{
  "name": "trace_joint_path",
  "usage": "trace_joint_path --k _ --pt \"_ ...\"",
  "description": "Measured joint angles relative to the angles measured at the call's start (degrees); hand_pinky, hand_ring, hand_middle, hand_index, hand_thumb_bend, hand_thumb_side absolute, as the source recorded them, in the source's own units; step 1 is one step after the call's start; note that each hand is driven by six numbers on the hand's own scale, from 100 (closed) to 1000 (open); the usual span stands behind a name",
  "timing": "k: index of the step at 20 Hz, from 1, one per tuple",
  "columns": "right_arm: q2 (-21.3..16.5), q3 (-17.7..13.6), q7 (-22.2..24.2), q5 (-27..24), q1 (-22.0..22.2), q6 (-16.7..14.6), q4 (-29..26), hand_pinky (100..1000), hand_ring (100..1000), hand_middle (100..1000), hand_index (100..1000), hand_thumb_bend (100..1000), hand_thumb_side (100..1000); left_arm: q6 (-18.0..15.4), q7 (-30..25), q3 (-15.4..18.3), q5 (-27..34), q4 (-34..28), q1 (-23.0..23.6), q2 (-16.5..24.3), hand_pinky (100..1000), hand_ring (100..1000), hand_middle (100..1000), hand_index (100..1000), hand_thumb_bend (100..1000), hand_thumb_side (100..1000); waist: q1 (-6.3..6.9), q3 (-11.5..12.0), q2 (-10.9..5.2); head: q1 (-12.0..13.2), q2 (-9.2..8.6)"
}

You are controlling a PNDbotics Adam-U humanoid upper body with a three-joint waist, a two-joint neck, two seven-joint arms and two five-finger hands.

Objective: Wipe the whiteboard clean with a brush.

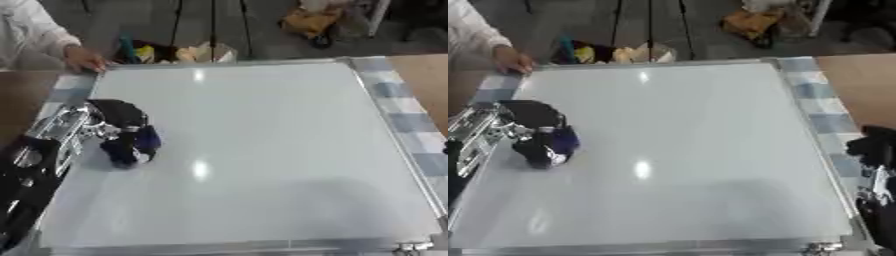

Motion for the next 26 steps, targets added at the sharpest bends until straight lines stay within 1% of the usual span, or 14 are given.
trace_joint_path --k 4,8,18,25,26 --pt "0.0 0.0 0.01 -0.04 0.01 -0.01 0.0 470 525 424 672 100 662 0.44 0.48 0.05 -0.21 -0.04 0.05 -0.07 543 551 334 467 100 781 -0.14 0.12 0.01 0.0 0.0" --pt "0.0 0.0 0.04 -0.04 0.03 -0.03 0.0 470 525 424 672 100 662 1.5 1.72 0.91 -0.84 0.49 0.21 -0.29 542 547 326 465 100 766 -0.31 0.23 0.01 -0.01 -0.01" --pt "0.05 0.02 0.16 -0.03 0.05 -0.22 0.0 470 525 423 673 100 664 4.98 8.95 3.57 -3.98 2.63 0.92 -0.28 526 527 311 450 100 745 -0.68 0.3 0.16 -0.03 -0.03" --pt "0.55 0.02 0.15 0.03 0.07 -0.35 0.0 469 525 423 673 100 664 7.76 12.09 6.46 -5.01 5.96 0.94 -0.28 531 529 310 450 100 746 -0.69 0.22 0.19 -0.02 -0.08" --pt "0.57 0.02 0.15 0.04 0.07 -0.35 0.0 469 525 423 673 100 662 8.0 12.46 6.81 -5.01 6.33 0.94 -0.27 534 530 310 451 100 719 -0.69 0.21 0.19 -0.02 -0.08"
